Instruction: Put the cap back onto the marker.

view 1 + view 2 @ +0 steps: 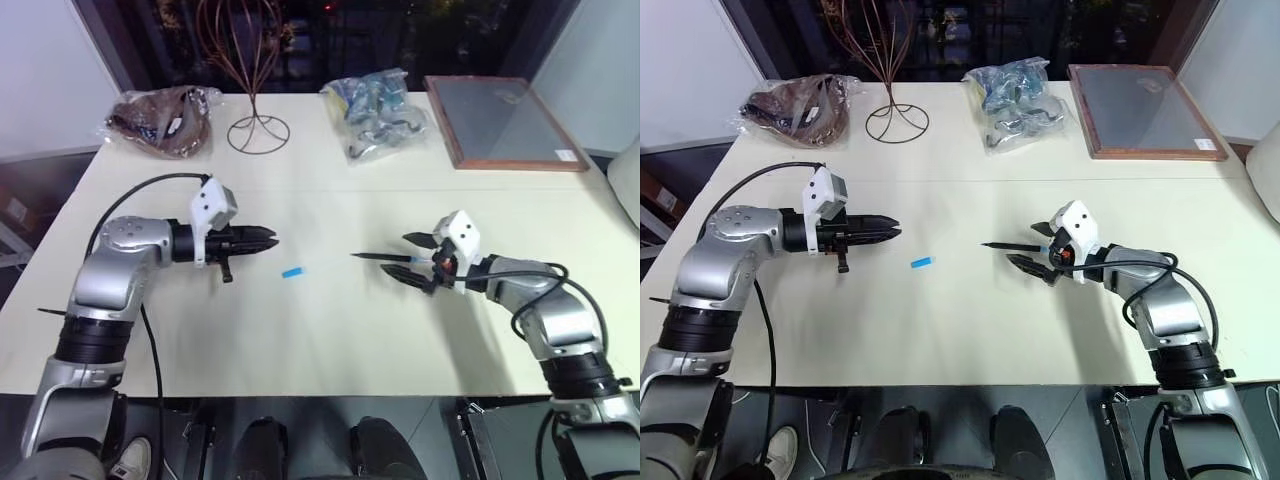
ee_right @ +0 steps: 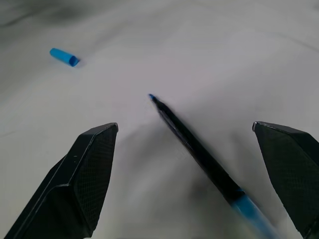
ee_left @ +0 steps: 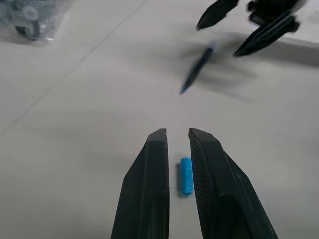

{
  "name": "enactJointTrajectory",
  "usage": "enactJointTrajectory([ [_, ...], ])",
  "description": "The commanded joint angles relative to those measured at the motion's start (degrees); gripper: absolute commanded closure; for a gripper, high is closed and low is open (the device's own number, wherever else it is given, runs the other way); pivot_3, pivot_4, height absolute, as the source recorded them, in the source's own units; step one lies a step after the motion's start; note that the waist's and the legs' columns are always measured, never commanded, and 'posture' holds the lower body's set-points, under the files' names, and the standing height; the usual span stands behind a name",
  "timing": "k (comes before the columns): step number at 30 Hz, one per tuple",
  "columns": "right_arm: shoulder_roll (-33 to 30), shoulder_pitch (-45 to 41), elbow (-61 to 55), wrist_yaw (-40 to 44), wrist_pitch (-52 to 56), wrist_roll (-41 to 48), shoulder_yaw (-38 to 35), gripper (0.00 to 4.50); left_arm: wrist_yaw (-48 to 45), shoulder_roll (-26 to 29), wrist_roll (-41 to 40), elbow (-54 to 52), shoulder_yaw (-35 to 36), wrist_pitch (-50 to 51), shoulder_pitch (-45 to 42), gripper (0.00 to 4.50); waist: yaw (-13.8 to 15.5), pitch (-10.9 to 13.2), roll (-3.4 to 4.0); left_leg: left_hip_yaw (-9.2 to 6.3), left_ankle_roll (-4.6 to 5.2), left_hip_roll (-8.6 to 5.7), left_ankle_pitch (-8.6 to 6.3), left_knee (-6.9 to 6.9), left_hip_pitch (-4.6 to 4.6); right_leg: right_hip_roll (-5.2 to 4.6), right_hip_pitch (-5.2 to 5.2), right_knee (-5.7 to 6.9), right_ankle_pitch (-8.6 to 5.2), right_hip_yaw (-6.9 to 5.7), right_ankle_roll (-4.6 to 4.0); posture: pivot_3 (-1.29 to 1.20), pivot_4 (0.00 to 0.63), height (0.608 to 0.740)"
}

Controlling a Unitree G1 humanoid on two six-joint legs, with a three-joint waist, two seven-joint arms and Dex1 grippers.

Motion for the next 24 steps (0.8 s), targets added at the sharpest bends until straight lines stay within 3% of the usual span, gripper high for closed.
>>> enactJointTrajectory([
  [1,1.12,-4.37,7.05,2.77,-5.82,-2.29,0.70,0.00,1.30,1.55,-2.26,-3.84,2.27,1.56,0.40,3.79,0.01,0.00,0.00,0.01,0.00,-0.01,0.00,0.00,-0.01,-0.01,0.01,-0.01,0.00,0.00,0.00,0.00,0.150,0.740],
  [8,2.64,-11.67,24.61,4.42,-16.47,-7.59,1.22,0.00,4.57,3.69,-4.10,-8.42,3.79,2.72,4.01,3.79,-0.06,0.01,0.01,0.00,0.00,0.01,0.00,0.01,0.00,-0.05,-0.01,0.01,0.00,-0.02,0.00,0.00,0.150,0.740],
  [12,2.42,-12.94,29.00,6.17,-19.89,-9.32,1.29,0.00,6.03,3.80,-5.14,-9.91,4.13,3.15,5.27,3.79,-0.10,0.01,0.01,0.02,0.00,0.01,0.00,0.01,0.00,-0.07,-0.01,0.01,0.00,-0.02,0.00,0.00,0.150,0.740],
  [24,1.50,-5.79,17.31,7.46,-14.85,-7.74,-0.48,0.00,6.27,4.22,-9.01,-10.77,3.18,4.84,7.04,3.79,-0.09,0.01,0.01,0.03,0.00,0.04,0.00,0.01,0.00,-0.06,0.01,0.02,0.00,-0.02,0.00,0.00,0.150,0.740],
])
